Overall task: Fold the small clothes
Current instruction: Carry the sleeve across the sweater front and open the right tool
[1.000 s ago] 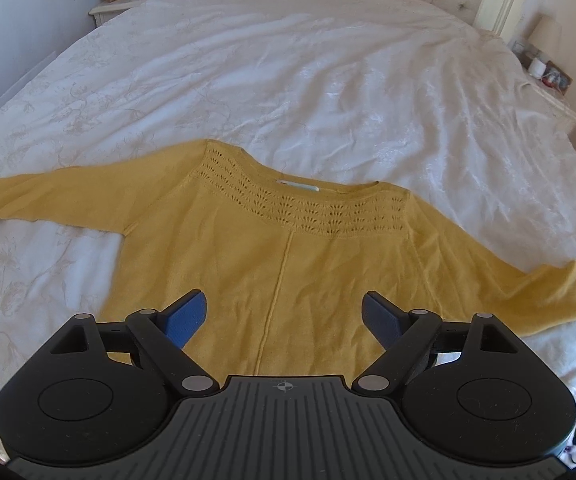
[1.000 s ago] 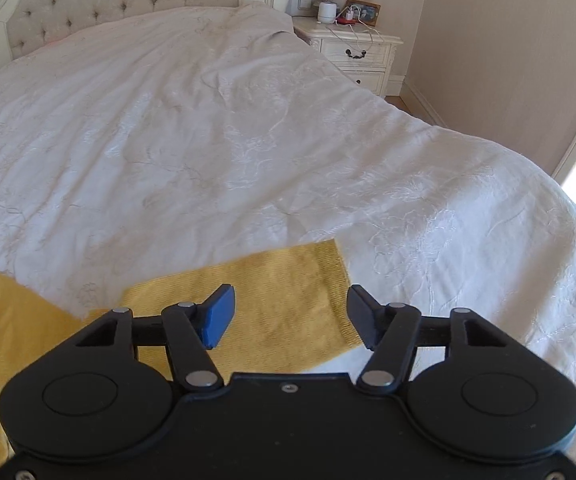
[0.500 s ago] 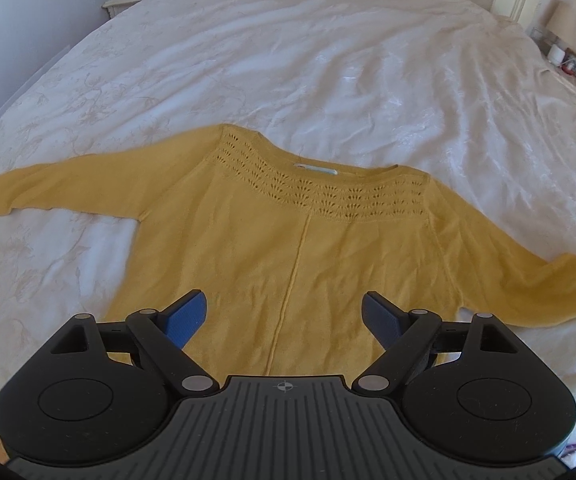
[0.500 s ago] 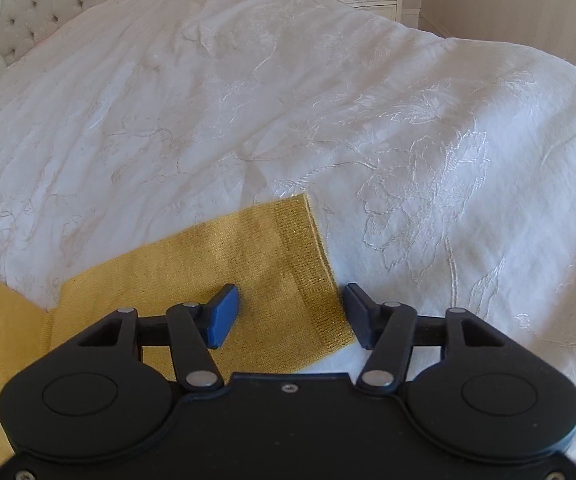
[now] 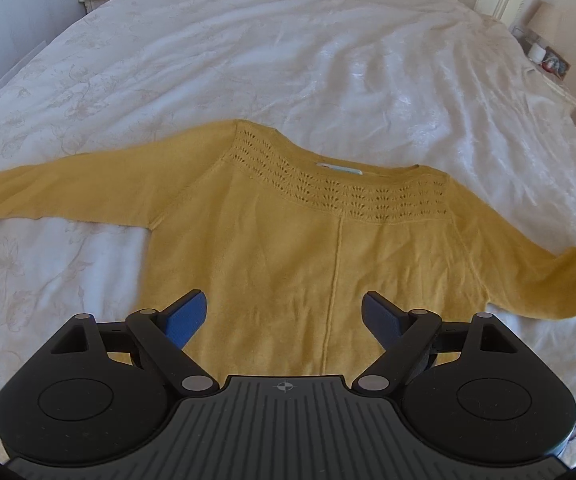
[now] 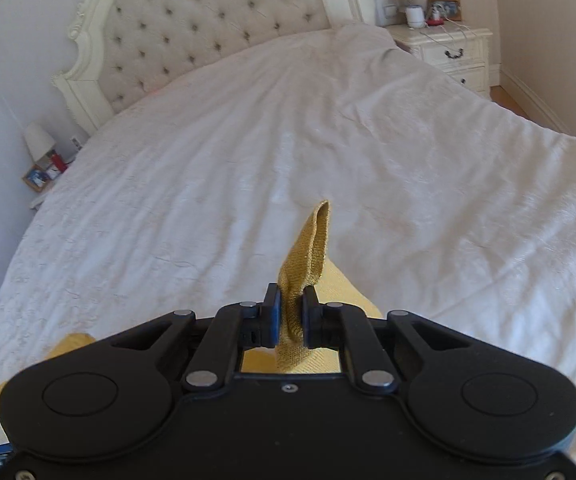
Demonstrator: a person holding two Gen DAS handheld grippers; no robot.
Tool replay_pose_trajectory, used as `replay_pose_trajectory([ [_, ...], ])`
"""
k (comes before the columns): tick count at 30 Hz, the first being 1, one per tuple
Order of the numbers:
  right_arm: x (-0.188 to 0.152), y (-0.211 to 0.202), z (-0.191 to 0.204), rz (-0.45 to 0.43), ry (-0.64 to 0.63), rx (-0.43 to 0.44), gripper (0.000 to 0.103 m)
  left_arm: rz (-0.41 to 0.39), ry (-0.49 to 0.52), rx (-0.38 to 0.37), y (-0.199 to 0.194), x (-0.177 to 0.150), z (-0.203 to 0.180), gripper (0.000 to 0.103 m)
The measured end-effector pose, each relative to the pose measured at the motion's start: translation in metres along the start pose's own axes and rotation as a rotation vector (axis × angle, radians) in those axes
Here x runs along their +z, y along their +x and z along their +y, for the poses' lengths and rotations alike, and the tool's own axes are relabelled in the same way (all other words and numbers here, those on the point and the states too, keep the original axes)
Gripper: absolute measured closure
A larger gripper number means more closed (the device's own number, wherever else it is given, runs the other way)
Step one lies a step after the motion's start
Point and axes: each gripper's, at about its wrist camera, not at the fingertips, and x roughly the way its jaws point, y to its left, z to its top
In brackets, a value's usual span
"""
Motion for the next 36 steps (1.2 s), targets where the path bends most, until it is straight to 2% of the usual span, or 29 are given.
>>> replay_pose_trajectory([
  [5, -0.017, 0.022, 0.12, 0.005, -0.064, 0.196, 0.086, -0.013, 0.003, 0.011, -0.002, 0.004, 0.05, 0.018],
  [11, -0.063, 0.086, 0.234, 0.11, -0.15, 0.368, 0.086, -0.005, -0.02, 0.045, 0.0, 0.005, 0.106, 0.018],
  [13, -0.083, 0.111, 0.263, 0.159, -0.177, 0.393, 0.086, 0.001, -0.034, 0.058, 0.002, 0.004, 0.122, 0.018],
  [17, -0.138, 0.153, 0.308, 0.265, -0.284, 0.383, 0.086, 0.018, -0.056, 0.079, 0.005, 0.0, 0.141, 0.018],
  [20, -0.17, 0.176, 0.325, 0.324, -0.342, 0.35, 0.085, 0.03, -0.066, 0.084, 0.008, -0.003, 0.152, 0.018],
  [21, -0.181, 0.178, 0.334, 0.333, -0.358, 0.339, 0.079, 0.034, -0.069, 0.084, 0.008, -0.004, 0.158, 0.018],
  [22, -0.186, 0.181, 0.335, 0.341, -0.364, 0.339, 0.075, 0.037, -0.07, 0.086, 0.009, -0.005, 0.158, 0.018],
  [26, -0.196, 0.18, 0.332, 0.353, -0.333, 0.371, 0.075, 0.048, -0.07, 0.086, 0.015, -0.004, 0.164, 0.018],
  [28, -0.194, 0.174, 0.324, 0.336, -0.333, 0.372, 0.054, 0.048, -0.068, 0.081, 0.018, -0.001, 0.163, 0.018],
  [31, -0.188, 0.17, 0.308, 0.318, -0.332, 0.343, 0.053, 0.04, -0.056, 0.068, 0.025, 0.004, 0.159, 0.018],
  [34, -0.178, 0.167, 0.279, 0.297, -0.312, 0.259, 0.053, 0.036, -0.037, 0.053, 0.035, 0.013, 0.145, 0.018],
  [36, -0.169, 0.165, 0.249, 0.279, -0.276, 0.169, 0.053, 0.029, -0.017, 0.044, 0.041, 0.019, 0.134, 0.018],
])
